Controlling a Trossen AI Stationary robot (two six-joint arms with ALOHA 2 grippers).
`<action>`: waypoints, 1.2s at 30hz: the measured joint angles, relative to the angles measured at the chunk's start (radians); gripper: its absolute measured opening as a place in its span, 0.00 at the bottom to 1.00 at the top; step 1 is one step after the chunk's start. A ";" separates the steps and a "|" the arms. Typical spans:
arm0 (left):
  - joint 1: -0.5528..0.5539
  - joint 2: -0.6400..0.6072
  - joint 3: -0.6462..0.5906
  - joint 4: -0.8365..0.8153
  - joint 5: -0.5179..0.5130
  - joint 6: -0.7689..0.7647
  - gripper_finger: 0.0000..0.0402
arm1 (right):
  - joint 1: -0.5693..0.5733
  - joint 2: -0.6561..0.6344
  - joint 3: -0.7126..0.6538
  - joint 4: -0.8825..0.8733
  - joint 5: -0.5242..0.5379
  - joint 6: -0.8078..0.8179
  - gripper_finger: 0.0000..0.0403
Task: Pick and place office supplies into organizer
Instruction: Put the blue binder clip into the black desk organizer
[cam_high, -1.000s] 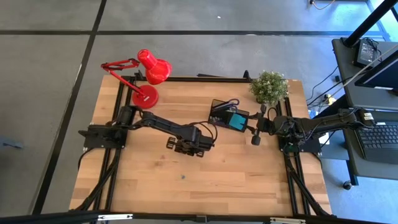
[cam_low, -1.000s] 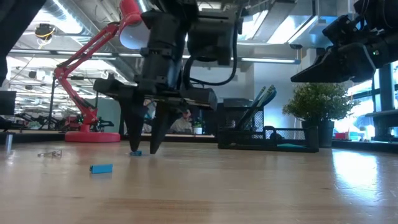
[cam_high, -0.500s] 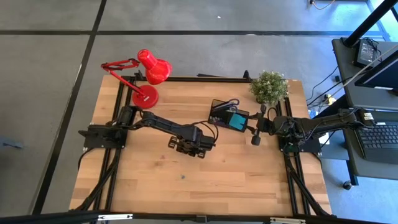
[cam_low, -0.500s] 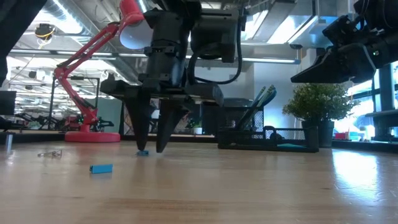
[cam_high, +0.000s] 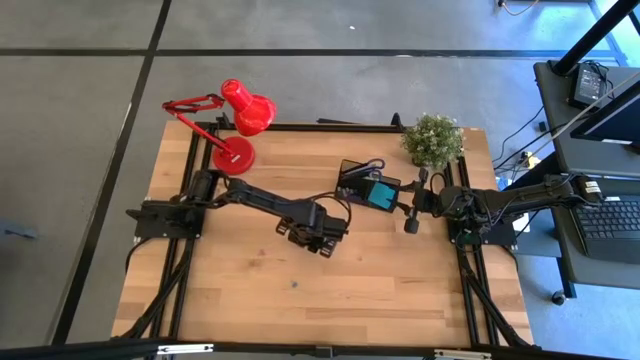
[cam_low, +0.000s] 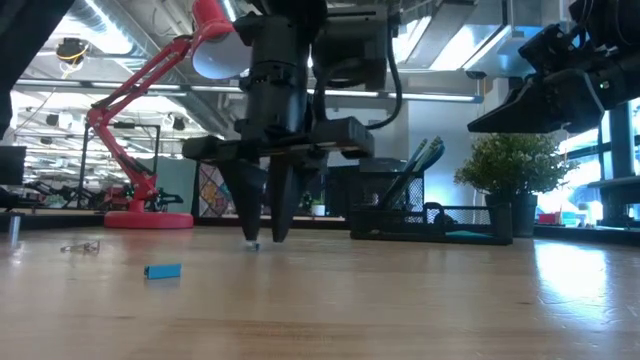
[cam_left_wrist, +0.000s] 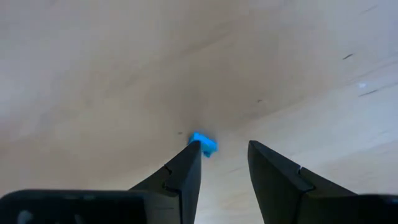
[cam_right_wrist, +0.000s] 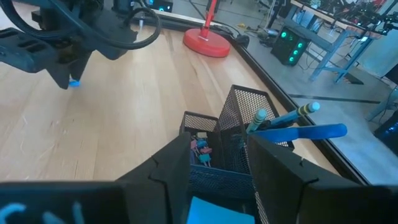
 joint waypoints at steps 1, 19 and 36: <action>0.000 -0.005 0.000 0.000 -0.008 0.007 0.31 | 0.000 0.000 0.000 0.001 0.000 0.000 0.40; -0.008 -0.043 0.000 -0.004 -0.080 0.351 0.31 | 0.000 0.000 0.000 0.001 0.000 0.003 0.40; -0.037 -0.043 0.000 0.000 -0.058 0.706 0.44 | 0.000 0.000 0.000 -0.011 0.000 0.003 0.40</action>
